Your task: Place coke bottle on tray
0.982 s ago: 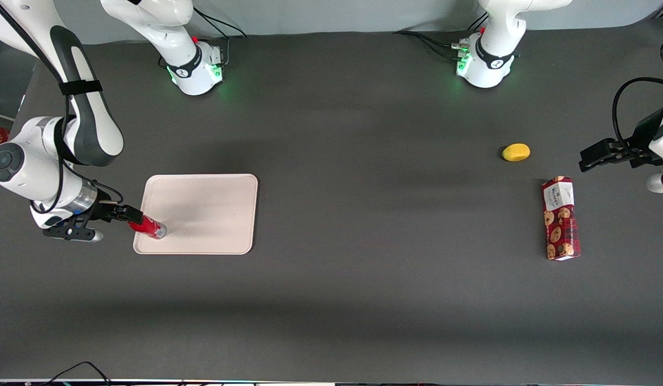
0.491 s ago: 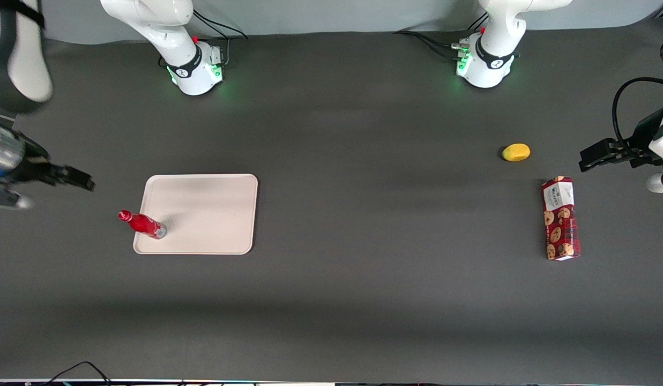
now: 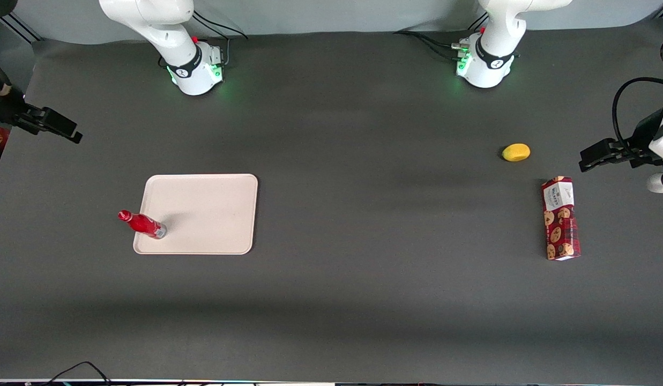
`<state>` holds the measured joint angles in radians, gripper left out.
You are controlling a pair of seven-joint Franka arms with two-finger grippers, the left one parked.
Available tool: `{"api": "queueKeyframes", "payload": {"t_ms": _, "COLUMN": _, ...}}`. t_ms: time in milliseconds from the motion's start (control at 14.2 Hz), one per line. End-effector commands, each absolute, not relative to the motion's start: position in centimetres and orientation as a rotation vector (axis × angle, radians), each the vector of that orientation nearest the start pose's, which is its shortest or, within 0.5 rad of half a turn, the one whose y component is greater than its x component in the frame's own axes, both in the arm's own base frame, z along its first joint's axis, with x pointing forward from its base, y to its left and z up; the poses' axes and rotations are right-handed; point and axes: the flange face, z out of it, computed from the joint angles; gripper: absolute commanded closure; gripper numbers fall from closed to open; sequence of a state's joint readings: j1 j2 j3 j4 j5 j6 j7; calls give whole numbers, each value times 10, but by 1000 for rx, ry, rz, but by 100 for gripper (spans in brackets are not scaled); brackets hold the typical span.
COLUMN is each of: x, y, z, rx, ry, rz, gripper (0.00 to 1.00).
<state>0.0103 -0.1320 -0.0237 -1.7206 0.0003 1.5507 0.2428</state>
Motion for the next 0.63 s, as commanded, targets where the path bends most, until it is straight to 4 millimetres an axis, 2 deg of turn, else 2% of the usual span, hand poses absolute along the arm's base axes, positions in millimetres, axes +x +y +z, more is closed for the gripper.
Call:
{"api": "queueKeyframes", "payload": {"t_ms": 0, "x": 521, "y": -3, "z": 619, "rx": -3053, "ry": 421, "rz": 43, "gripper": 0}}
{"api": "queueKeyframes", "payload": {"t_ms": 351, "x": 529, "y": -6, "z": 609, "rx": -3142, "ry": 410, "rz": 50, "gripper": 0}}
{"api": "queueKeyframes", "payload": {"t_ms": 421, "x": 529, "y": -9, "z": 609, "rx": -3141, "ry": 420, "rz": 50, "gripper": 0}}
{"api": "queueKeyframes", "payload": {"t_ms": 491, "x": 531, "y": -23, "z": 610, "rx": -3128, "ry": 462, "rz": 27, "gripper": 0}}
{"api": "queueKeyframes", "payload": {"t_ms": 561, "x": 537, "y": -19, "z": 606, "rx": -3132, "ry": 446, "rz": -7, "gripper": 0}}
